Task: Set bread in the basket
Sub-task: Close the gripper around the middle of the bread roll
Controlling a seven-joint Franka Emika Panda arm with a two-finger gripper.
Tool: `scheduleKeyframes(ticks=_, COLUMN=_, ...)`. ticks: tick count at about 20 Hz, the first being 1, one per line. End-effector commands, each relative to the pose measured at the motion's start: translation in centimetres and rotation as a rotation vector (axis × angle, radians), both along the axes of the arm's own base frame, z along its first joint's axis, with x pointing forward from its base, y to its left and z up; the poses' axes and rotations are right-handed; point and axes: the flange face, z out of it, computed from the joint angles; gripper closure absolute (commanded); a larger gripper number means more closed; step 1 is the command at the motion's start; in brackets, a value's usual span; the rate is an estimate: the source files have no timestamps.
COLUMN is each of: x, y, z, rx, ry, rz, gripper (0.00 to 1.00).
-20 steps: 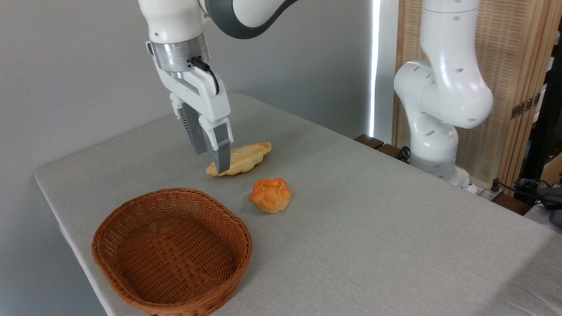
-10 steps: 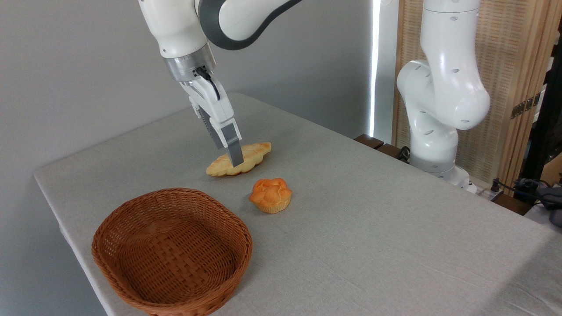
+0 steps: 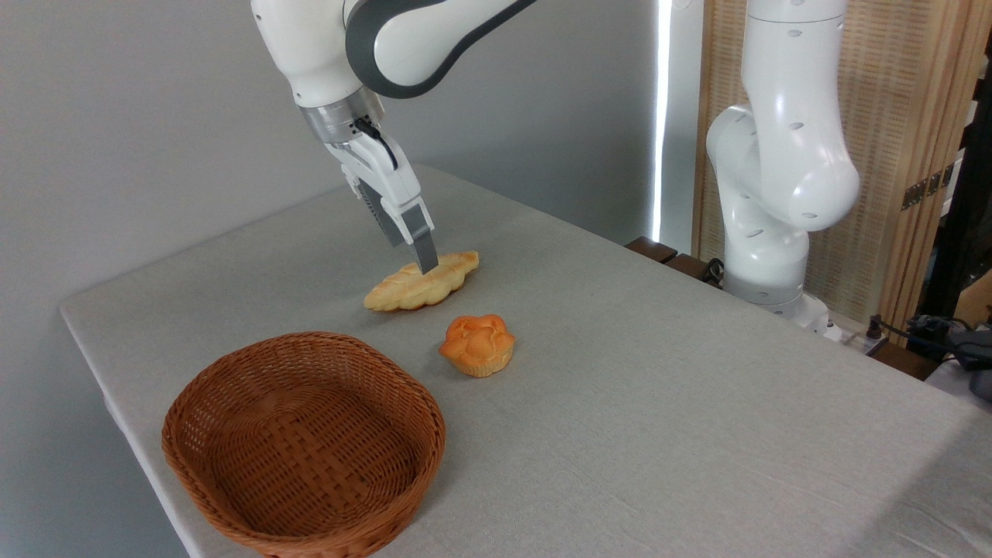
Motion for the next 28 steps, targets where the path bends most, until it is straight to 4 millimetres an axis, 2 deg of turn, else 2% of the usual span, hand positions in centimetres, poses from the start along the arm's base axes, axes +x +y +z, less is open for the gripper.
scheduleKeyframes(ticks=1, x=0.5, y=-0.9, z=-1.9, rx=-0.032, ry=-0.003, rz=0.057, gripper=0.0)
scheduleKeyframes(ticks=5, x=1.1, y=-2.2, z=-4.2, rx=-0.033, ry=-0.024, rz=0.078, gripper=0.0)
scheduleKeyframes(ticks=11, x=1.9, y=-2.6, z=-5.8, rx=-0.037, ry=-0.037, rz=0.085, gripper=0.0)
scheduleKeyframes(ticks=16, x=1.7, y=-3.4, z=-6.5, rx=-0.035, ry=-0.033, rz=0.069, gripper=0.0)
scheduleKeyframes(ticks=20, x=1.8, y=-3.3, z=-6.9, rx=-0.024, ry=-0.031, rz=0.062, gripper=0.0)
scheduleKeyframes(ticks=21, x=1.7, y=-3.5, z=-6.9, rx=-0.024, ry=-0.032, rz=0.055, gripper=0.04)
scheduleKeyframes(ticks=23, x=1.7, y=-3.4, z=-6.9, rx=-0.024, ry=-0.033, rz=0.049, gripper=0.3)
scheduleKeyframes(ticks=25, x=1.6, y=-3.5, z=-6.9, rx=-0.019, ry=-0.03, rz=0.039, gripper=0.44)
scheduleKeyframes(ticks=26, x=1.5, y=-3.5, z=-6.9, rx=-0.017, ry=-0.028, rz=0.036, gripper=0.48)
scheduleKeyframes(ticks=27, x=1.4, y=-3.5, z=-6.8, rx=-0.017, ry=-0.026, rz=0.034, gripper=0.6)
scheduleKeyframes(ticks=28, x=1.5, y=-3.4, z=-6.7, rx=-0.017, ry=-0.028, rz=0.036, gripper=0.65)
